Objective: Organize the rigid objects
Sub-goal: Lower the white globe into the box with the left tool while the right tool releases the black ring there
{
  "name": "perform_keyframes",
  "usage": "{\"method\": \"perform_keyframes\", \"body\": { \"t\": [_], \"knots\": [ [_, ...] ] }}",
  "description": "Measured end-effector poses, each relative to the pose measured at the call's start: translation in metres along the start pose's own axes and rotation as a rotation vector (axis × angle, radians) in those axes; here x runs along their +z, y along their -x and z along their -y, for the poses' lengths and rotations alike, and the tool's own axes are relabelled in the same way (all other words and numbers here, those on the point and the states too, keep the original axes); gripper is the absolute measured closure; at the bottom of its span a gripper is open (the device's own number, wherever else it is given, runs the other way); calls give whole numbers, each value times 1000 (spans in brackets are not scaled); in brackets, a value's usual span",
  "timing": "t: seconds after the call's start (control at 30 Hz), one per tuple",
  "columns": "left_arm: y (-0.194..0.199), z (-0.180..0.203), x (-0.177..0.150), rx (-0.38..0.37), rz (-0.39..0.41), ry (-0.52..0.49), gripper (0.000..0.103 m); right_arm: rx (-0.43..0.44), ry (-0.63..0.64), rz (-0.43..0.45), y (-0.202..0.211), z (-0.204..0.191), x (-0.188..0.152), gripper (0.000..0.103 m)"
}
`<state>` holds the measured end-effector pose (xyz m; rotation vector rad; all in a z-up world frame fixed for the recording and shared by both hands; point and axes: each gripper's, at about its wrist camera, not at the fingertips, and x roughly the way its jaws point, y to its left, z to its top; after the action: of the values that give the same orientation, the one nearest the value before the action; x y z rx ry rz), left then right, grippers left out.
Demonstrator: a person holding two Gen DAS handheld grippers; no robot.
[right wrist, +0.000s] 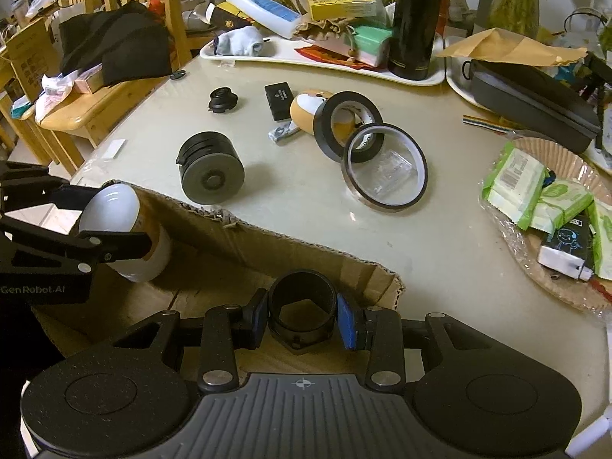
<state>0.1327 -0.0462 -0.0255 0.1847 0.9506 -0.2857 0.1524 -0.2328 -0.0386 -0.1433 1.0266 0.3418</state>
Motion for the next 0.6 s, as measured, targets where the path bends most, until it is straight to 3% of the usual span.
{"method": "perform_keyframes", "body": {
  "t": [0.17,0.27,0.33,0.37,0.6],
  "knots": [
    [10,-1,1,12,8,1,49,27,-27,36,10,1,2,18],
    [17,-3,-2,12,15,10,48,57,-22,75,20,-2,2,3],
    [22,-5,-4,14,19,22,33,62,-9,100,27,-6,1,0],
    [24,-6,-5,12,30,29,30,58,-2,107,29,-8,1,0],
    [36,-8,-7,14,53,58,29,-20,-10,112,29,-5,1,0]
  ]
}}
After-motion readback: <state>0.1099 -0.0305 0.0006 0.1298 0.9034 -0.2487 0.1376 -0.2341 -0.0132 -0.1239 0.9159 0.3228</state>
